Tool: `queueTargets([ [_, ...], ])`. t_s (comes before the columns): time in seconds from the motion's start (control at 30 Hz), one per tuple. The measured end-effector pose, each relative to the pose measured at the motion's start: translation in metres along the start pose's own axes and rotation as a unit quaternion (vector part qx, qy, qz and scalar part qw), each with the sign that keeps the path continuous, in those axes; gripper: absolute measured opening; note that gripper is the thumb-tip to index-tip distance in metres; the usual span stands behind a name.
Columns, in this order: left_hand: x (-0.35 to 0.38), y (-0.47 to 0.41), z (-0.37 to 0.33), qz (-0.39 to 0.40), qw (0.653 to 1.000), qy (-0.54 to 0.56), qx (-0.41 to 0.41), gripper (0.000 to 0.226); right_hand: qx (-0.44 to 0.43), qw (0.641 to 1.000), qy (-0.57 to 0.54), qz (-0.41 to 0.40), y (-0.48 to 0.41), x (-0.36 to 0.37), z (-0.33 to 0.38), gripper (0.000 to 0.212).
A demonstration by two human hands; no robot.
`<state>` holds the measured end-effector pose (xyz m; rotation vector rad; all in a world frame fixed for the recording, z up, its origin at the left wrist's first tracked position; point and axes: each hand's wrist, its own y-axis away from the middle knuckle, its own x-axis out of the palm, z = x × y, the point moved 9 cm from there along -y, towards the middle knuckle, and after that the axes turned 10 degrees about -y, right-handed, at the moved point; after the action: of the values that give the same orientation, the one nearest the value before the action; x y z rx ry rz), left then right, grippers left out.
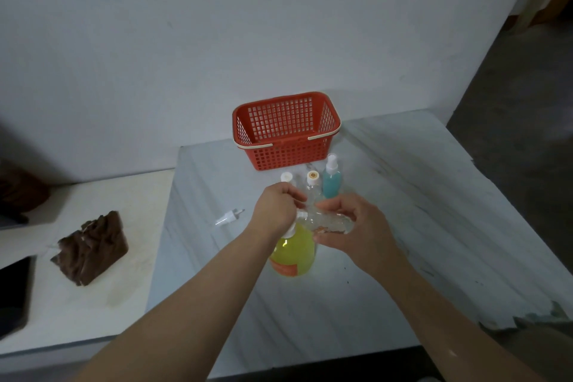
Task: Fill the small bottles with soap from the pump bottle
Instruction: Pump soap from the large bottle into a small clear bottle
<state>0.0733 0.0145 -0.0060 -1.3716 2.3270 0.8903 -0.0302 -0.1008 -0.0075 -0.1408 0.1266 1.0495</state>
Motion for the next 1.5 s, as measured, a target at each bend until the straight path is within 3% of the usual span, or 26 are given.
queueTargets([
  [0.43,-0.004,0.004,-0.003,-0.024,1.0,0.013,0.006,0.037,-0.001,1.0,0.0,-0.012,0.005,-0.001,0.001,0.045],
  [0.7,-0.006,0.006,-0.001,-0.007,0.995,0.099,-0.01,0.033,-0.005,1.0,0.0,-0.014,0.01,-0.001,0.01,0.044],
  [0.87,-0.004,0.007,-0.004,0.024,0.996,0.091,-0.009,0.033,0.001,1.0,-0.002,-0.014,0.009,-0.002,0.01,0.044],
  [1.13,0.0,0.002,-0.002,0.002,1.0,0.017,-0.001,0.035,-0.005,1.0,0.008,-0.012,0.003,-0.002,0.006,0.046],
  [1.5,-0.005,0.011,-0.004,-0.028,0.999,0.022,0.006,0.037,-0.009,1.0,0.012,-0.021,0.011,-0.003,0.009,0.047],
])
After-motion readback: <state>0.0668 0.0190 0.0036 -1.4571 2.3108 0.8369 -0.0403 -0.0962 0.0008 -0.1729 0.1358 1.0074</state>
